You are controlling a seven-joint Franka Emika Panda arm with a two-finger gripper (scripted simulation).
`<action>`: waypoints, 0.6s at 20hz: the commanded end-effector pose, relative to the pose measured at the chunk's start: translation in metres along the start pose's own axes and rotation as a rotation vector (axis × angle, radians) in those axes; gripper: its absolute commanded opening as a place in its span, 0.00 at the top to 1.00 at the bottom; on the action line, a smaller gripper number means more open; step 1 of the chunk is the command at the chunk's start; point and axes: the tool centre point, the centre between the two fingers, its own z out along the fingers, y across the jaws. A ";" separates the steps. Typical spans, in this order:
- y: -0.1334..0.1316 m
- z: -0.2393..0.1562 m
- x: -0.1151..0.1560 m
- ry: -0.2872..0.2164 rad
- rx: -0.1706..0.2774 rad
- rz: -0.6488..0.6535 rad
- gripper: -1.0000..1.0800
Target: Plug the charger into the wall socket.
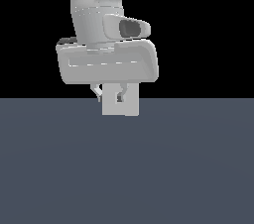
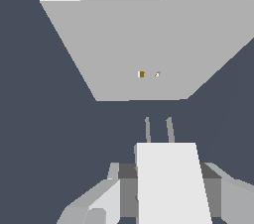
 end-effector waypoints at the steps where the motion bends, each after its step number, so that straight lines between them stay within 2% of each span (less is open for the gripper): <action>1: -0.002 -0.002 0.000 -0.001 0.007 -0.015 1.00; 12: -0.002 -0.001 0.002 -0.003 0.009 -0.019 1.00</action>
